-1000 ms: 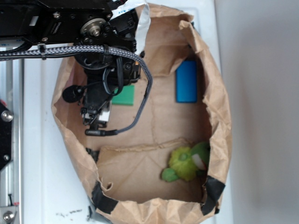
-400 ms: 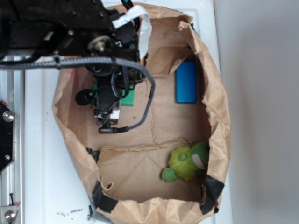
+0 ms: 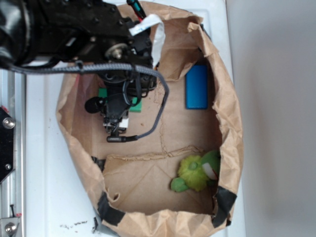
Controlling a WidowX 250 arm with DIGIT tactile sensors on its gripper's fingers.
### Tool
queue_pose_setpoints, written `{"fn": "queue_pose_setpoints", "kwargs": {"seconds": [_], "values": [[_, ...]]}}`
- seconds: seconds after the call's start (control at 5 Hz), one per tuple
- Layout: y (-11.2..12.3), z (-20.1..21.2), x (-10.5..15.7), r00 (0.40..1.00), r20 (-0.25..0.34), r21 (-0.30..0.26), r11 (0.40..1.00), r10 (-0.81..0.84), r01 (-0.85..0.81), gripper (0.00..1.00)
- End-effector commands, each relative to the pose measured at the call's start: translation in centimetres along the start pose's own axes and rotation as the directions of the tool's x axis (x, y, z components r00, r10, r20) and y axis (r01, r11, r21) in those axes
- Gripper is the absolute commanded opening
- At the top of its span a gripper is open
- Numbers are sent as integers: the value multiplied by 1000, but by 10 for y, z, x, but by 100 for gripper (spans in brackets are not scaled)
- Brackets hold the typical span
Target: Grab the green block.
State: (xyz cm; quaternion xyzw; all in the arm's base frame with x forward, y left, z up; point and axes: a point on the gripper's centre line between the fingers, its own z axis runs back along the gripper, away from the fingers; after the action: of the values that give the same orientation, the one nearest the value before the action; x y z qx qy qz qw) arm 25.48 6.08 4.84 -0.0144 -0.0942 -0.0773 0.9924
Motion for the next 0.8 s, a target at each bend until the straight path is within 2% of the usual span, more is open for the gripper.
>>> {"fn": "queue_pose_setpoints", "kwargs": {"seconds": [0.0,0.6], "values": [[-6,1,17,999,36,12,999,-39,38,100],[-12,-17,19,998,15,1,998,-60,60,100]]}}
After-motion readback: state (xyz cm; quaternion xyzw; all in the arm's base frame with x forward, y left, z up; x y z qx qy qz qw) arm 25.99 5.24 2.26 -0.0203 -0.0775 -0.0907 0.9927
